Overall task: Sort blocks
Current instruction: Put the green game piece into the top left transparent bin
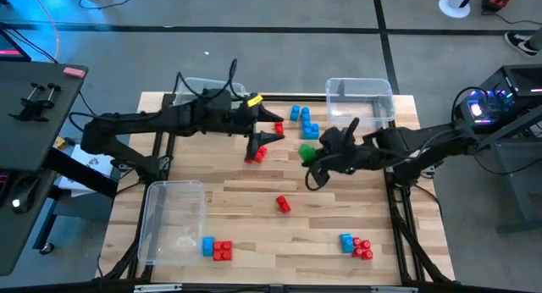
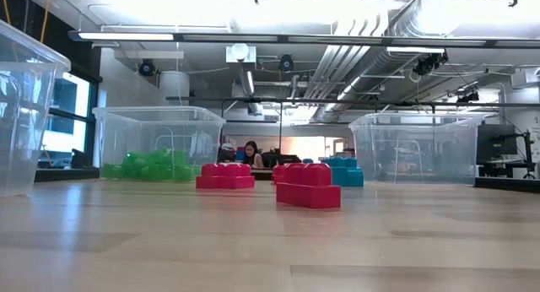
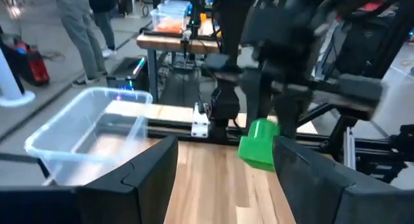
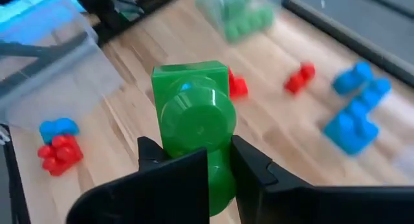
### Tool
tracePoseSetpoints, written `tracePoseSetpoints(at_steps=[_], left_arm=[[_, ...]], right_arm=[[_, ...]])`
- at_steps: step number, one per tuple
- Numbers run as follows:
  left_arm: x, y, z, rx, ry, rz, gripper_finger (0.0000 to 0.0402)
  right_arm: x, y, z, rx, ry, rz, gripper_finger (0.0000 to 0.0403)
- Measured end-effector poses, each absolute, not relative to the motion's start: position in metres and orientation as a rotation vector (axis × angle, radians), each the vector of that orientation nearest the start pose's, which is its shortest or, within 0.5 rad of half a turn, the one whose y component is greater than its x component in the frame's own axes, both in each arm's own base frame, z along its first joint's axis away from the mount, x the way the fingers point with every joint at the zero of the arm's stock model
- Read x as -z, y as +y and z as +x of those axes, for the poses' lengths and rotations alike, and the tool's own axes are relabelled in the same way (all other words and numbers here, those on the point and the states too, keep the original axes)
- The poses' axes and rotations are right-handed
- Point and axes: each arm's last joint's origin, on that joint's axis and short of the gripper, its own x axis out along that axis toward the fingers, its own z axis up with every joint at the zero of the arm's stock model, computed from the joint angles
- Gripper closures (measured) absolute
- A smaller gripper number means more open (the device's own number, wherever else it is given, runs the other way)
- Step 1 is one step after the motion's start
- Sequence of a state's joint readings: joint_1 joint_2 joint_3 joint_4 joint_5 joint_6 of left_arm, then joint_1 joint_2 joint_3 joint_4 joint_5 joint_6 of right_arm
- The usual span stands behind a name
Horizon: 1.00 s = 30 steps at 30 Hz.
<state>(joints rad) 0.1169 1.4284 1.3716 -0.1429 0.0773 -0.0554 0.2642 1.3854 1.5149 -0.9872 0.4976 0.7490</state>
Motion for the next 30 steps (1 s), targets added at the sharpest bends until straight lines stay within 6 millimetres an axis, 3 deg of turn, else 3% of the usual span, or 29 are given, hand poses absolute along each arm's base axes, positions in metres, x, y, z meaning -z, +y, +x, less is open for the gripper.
tracePoseSetpoints(at_steps=[9, 16, 30], left_arm=[[-0.392, 0.029, 0.329, 0.187, 0.173, -0.199, 0.0162], [-0.394, 0.022, 0.329, 0.202, 0.158, -0.153, 0.0162], [-0.393, 0.015, 0.337, 0.219, 0.117, -0.140, 0.0174]], right_arm=[[-0.406, 0.046, 0.285, 0.363, 0.450, 0.271, 0.0401], [-0.417, 0.042, 0.294, 0.243, 0.355, 0.262, 0.0402], [-0.408, 0.043, 0.307, 0.215, 0.370, 0.229, 0.0403]])
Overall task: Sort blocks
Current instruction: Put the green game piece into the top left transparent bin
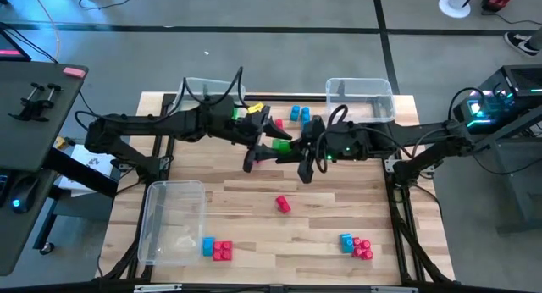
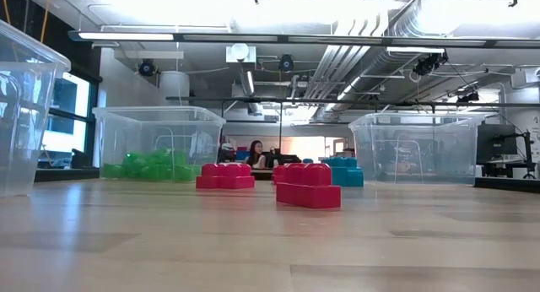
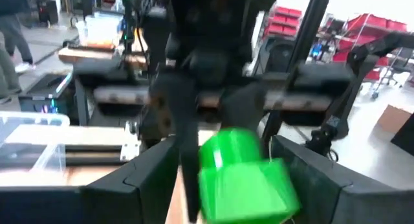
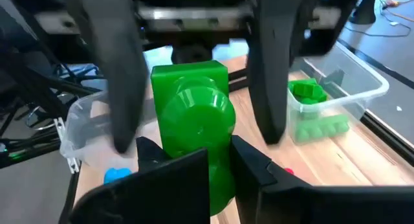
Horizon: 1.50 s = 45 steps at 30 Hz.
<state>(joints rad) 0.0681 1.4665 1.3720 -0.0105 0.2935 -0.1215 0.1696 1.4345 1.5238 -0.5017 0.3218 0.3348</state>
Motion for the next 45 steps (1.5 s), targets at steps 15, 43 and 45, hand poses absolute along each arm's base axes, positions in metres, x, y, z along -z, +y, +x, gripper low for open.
tracePoseSetpoints(at_steps=[15, 43, 45], left_arm=[[-0.392, 0.018, 0.332, 0.211, 0.158, -0.153, 0.0285], [-0.349, 0.143, 0.208, -0.993, 0.946, -0.091, 0.0292], [-0.336, 0.155, 0.199, -1.018, 0.966, -0.177, 0.0290]], right_arm=[[-0.410, 0.043, 0.306, 0.215, 0.363, 0.229, 0.0401], [-0.444, 0.031, 0.264, 0.414, 0.597, 0.174, 0.0164], [-0.443, 0.030, 0.263, 0.418, 0.612, 0.171, 0.0165]])
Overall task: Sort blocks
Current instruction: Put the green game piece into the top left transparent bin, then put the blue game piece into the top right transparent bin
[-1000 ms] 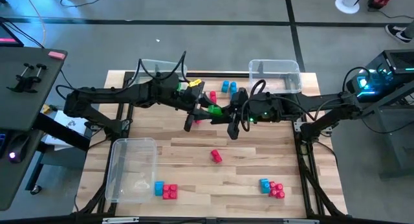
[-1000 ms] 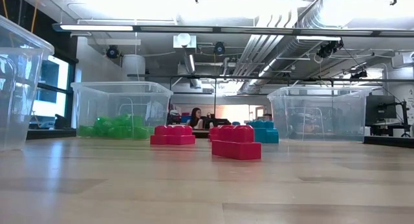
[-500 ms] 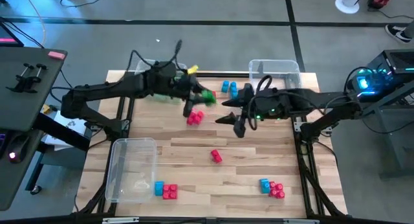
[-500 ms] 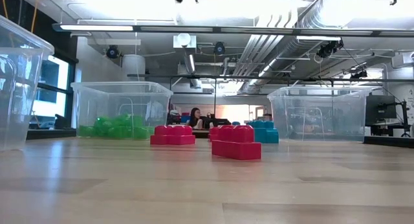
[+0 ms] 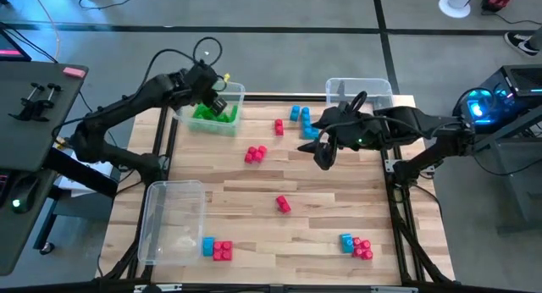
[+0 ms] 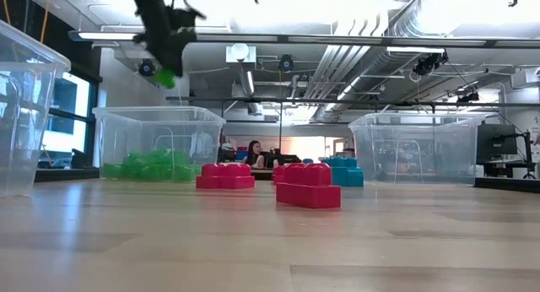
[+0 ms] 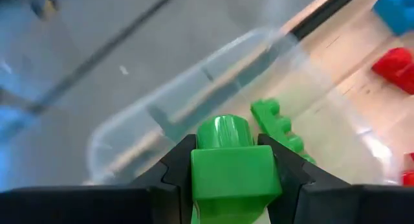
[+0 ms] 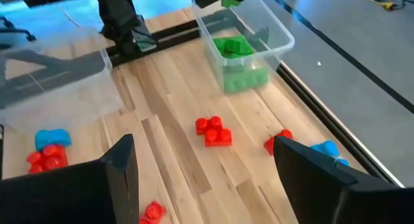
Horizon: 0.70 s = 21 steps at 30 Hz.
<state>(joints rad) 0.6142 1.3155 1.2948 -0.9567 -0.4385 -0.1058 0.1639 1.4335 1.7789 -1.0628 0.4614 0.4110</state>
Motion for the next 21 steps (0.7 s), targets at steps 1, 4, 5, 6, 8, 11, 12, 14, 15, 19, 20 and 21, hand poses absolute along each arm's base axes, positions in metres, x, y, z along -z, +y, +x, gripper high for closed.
tracePoseSetpoints(at_steps=[1, 4, 5, 6, 8, 11, 12, 14, 15, 19, 20, 21], left_arm=[[-0.329, 0.161, 0.195, -1.017, 0.970, -0.226, 0.0285], [-0.308, 0.171, 0.186, -0.999, 1.004, -0.324, 0.0262], [-0.303, 0.172, 0.183, -0.993, 1.016, -0.342, 0.0252], [-0.301, 0.173, 0.182, -0.990, 1.021, -0.354, 0.0242], [-0.302, 0.174, 0.181, -0.985, 1.012, -0.363, 0.0223], [-0.309, 0.174, 0.181, -0.976, 0.990, -0.344, 0.0196], [-0.311, 0.174, 0.182, -0.978, 0.979, -0.342, 0.0188], [-0.317, 0.174, 0.182, -0.974, 0.963, -0.344, 0.0172], [-0.320, 0.174, 0.183, -0.964, 0.945, -0.360, 0.0165], [-0.332, 0.167, 0.196, -0.726, 0.791, -0.562, 0.0147], [-0.334, 0.161, 0.202, -0.613, 0.746, -0.605, 0.0145], [-0.336, 0.153, 0.209, -0.504, 0.715, -0.627, 0.0144]], right_arm=[[-0.442, 0.031, 0.263, 0.419, 0.616, 0.169, 0.0165], [-0.442, 0.031, 0.263, 0.425, 0.618, 0.185, 0.0165], [-0.441, 0.030, 0.263, 0.428, 0.621, 0.189, 0.0165], [-0.441, 0.030, 0.262, 0.430, 0.625, 0.191, 0.0165], [-0.440, 0.030, 0.262, 0.432, 0.633, 0.189, 0.0165], [-0.440, 0.030, 0.262, 0.432, 0.638, 0.185, 0.0165], [-0.440, 0.030, 0.262, 0.431, 0.640, 0.182, 0.0165], [-0.440, 0.030, 0.262, 0.428, 0.642, 0.172, 0.0165], [-0.440, 0.030, 0.262, 0.426, 0.643, 0.168, 0.0165], [-0.439, 0.032, 0.261, 0.402, 0.658, 0.183, 0.0165], [-0.438, 0.033, 0.261, 0.393, 0.668, 0.189, 0.0165], [-0.438, 0.034, 0.260, 0.384, 0.681, 0.191, 0.0165]])
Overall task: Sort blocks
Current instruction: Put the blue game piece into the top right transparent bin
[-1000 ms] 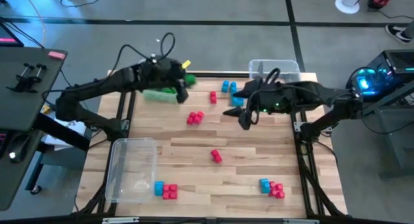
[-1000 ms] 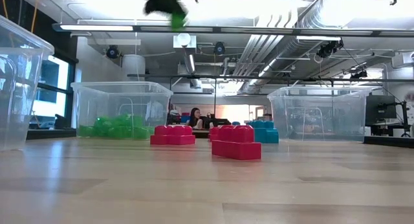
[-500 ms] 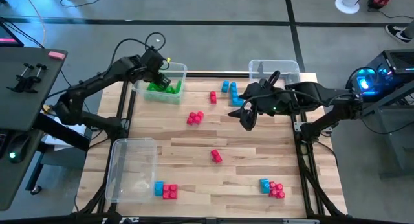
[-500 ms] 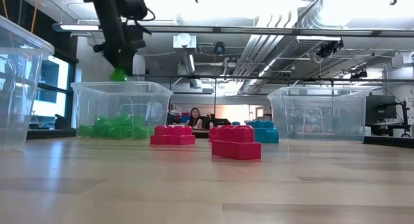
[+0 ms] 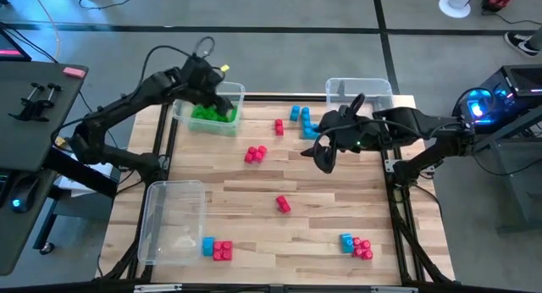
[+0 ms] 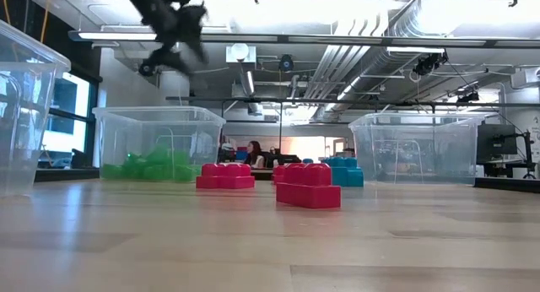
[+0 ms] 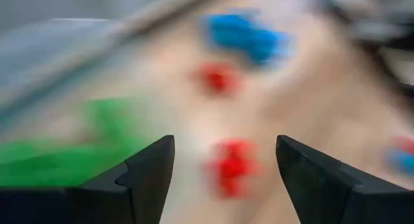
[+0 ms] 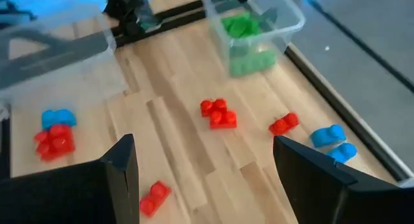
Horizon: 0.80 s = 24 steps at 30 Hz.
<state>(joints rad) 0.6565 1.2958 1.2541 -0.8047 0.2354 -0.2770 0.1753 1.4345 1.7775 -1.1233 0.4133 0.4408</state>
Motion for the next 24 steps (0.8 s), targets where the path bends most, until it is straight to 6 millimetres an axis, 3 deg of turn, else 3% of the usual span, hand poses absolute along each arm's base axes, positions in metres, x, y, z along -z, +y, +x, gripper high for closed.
tracePoseSetpoints(at_steps=[3, 8, 13, 17, 21, 24], left_arm=[[-0.337, 0.116, 0.231, -0.292, 0.687, -0.610, 0.0145], [-0.326, 0.035, 0.260, -0.175, 0.759, -0.478, 0.0149], [-0.310, -0.025, 0.278, -0.162, 0.622, -0.447, 0.0149], [-0.302, -0.043, 0.289, -0.139, 0.503, -0.525, 0.0149], [-0.297, -0.044, 0.292, -0.160, 0.506, -0.573, 0.0149], [-0.297, -0.044, 0.292, -0.159, 0.511, -0.566, 0.0149]], right_arm=[[-0.434, 0.040, 0.255, 0.374, 0.732, 0.189, 0.0165], [-0.422, 0.056, 0.242, 0.341, 0.877, 0.247, 0.0165], [-0.384, 0.088, 0.241, 0.222, 1.045, 0.379, 0.0165], [-0.329, 0.122, 0.242, 0.139, 1.153, 0.503, 0.0165], [-0.268, 0.149, 0.237, 0.105, 1.231, 0.739, 0.0165], [-0.236, 0.162, 0.223, 0.188, 1.328, 0.941, 0.0165]])
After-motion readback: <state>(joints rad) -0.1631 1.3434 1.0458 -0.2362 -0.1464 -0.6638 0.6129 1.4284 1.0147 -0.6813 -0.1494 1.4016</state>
